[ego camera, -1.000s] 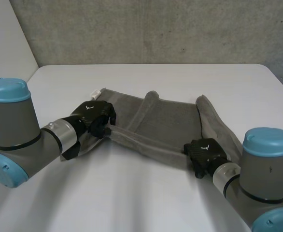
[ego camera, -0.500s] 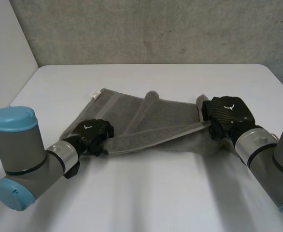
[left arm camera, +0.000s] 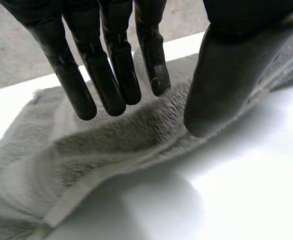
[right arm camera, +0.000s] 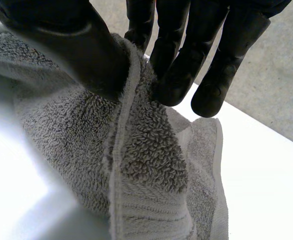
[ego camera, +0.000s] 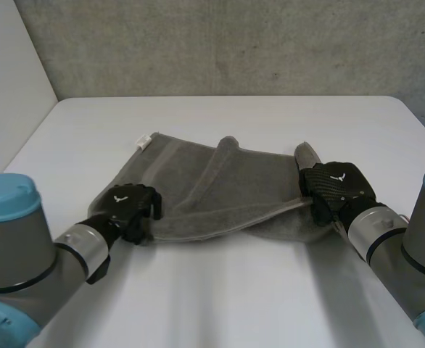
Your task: Fold the towel.
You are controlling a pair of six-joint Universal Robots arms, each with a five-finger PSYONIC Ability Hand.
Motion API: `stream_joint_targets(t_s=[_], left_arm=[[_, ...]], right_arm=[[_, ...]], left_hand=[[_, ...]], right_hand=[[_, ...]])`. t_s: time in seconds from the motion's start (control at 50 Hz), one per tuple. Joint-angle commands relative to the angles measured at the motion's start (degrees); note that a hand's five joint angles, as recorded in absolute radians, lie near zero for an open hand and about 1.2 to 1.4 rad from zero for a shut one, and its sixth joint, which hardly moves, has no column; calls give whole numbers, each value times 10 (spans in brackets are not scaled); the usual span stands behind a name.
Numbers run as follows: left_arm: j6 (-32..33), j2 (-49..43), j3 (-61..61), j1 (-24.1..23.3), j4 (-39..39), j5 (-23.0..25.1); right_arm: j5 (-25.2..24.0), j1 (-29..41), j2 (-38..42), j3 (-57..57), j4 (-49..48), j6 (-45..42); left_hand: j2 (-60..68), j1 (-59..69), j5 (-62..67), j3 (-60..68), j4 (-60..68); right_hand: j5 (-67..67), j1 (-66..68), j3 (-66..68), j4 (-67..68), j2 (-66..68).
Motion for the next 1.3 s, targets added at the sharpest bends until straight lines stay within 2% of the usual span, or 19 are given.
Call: stream_joint_targets(t_s=[0.02, 0.08, 0.18, 0.26, 0.74, 0.9, 1.2, 1.3], left_arm=[[3, 48, -56, 36, 1, 4], [3, 50, -67, 42, 5, 4], [33, 44, -89, 63, 31, 3], [56, 40, -95, 73, 44, 4], [69, -61, -20, 68, 56, -1], [57, -70, 23, 64, 65, -4], [44, -93, 53, 59, 72, -5], [45, -86, 67, 65, 72, -5]], right_arm=[[0, 1, 5, 0, 0, -2], [-1, 1, 6, 0, 0, -3], [-1, 1, 9, 0, 0, -3], [-1, 1, 11, 0, 0, -3], [-1, 1, 17, 3, -4, -4], [-1, 0, 17, 4, -4, -4], [-1, -3, 17, 4, -4, -5], [1, -7, 14, -7, 1, -4]], left_hand=[[-50, -43, -39, -53, -51], [-69, -62, -58, -72, -70], [-201, -195, -190, -205, -202], [-217, -210, -206, -220, -218], [-186, -180, -175, -190, -187], [-30, -24, -19, -34, -31], [59, 66, 70, 56, 58], [182, 189, 193, 179, 181]], right_hand=[[31, 38, 45, 37, 55], [31, 38, 45, 37, 55], [31, 38, 45, 37, 55], [31, 38, 45, 37, 55], [31, 38, 45, 37, 55], [31, 38, 45, 37, 55], [31, 38, 45, 37, 55], [31, 38, 45, 37, 55]])
